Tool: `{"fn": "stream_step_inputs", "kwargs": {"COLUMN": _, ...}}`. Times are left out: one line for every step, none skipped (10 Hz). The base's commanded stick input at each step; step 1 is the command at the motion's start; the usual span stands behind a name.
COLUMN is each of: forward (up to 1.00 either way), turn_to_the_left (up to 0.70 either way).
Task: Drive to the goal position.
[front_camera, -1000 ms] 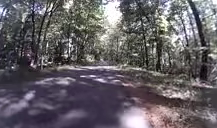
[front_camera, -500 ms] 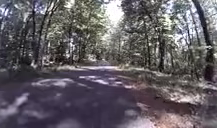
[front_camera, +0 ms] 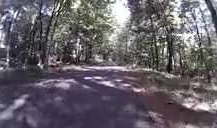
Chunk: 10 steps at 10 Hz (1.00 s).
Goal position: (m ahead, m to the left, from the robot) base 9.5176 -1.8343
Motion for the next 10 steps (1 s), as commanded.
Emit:
{"fn": "stream_step_inputs", "kwargs": {"forward": 0.45, "turn_to_the_left": 0.00}}
{"fn": "stream_step_inputs", "kwargs": {"forward": 0.45, "turn_to_the_left": 0.00}}
{"fn": "stream_step_inputs", "kwargs": {"forward": 0.45, "turn_to_the_left": 0.00}}
{"fn": "stream_step_inputs", "kwargs": {"forward": 0.45, "turn_to_the_left": 0.00}}
{"fn": "stream_step_inputs", "kwargs": {"forward": 0.45, "turn_to_the_left": 0.00}}
{"fn": "stream_step_inputs", "kwargs": {"forward": 0.45, "turn_to_the_left": 0.00}}
{"fn": "stream_step_inputs", "kwargs": {"forward": 0.45, "turn_to_the_left": -0.18}}
{"fn": "stream_step_inputs", "kwargs": {"forward": 0.45, "turn_to_the_left": -0.07}}
{"fn": "stream_step_inputs", "kwargs": {"forward": 0.45, "turn_to_the_left": 0.00}}
{"fn": "stream_step_inputs", "kwargs": {"forward": 0.45, "turn_to_the_left": 0.00}}
